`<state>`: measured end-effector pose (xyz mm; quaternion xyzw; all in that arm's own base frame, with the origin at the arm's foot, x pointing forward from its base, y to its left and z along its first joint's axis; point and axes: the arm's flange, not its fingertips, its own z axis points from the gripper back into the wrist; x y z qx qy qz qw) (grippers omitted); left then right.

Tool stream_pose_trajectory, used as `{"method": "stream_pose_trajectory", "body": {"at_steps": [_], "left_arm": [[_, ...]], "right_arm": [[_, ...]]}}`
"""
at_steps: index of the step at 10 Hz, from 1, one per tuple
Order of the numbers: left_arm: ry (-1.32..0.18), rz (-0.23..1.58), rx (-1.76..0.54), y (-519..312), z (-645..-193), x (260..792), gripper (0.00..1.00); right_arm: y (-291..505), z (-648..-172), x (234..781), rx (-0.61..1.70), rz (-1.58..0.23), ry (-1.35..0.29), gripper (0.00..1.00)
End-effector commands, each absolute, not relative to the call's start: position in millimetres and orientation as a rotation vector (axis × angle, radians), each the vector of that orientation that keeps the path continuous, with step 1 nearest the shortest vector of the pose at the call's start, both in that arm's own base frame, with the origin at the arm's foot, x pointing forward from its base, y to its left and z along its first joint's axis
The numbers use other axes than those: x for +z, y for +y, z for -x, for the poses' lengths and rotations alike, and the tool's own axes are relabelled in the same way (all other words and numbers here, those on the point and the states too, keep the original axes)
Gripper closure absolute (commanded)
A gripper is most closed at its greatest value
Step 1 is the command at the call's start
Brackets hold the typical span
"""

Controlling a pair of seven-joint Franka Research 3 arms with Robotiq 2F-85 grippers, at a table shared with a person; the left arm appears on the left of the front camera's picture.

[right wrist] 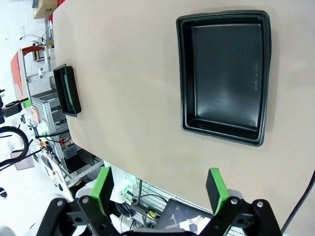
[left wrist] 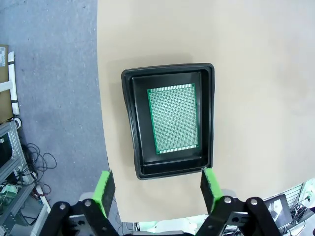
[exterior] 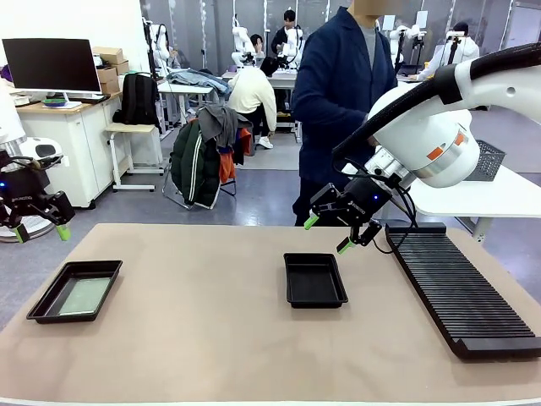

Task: Inspect and transfer BCBs to ESD trays.
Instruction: Pick up the Blank PCB from the PCB Rack and place it in the right ESD tray.

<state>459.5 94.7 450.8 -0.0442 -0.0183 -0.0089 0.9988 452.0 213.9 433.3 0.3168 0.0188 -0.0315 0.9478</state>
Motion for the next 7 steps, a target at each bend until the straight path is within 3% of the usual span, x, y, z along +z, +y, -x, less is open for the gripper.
{"method": "stream_pose_trajectory", "body": {"at_steps": [1, 7], "left_arm": [[-0.044, 0.089, -0.015, 94.9, -459.1, 450.2, 0.07], [-0.044, 0.089, -0.015, 94.9, -459.1, 450.2, 0.07]], "right_arm": [[215.1, -454.6, 434.0, -0.075, -0.624, 0.042, 0.0], [215.1, -454.6, 434.0, -0.075, -0.624, 0.042, 0.0]]}}
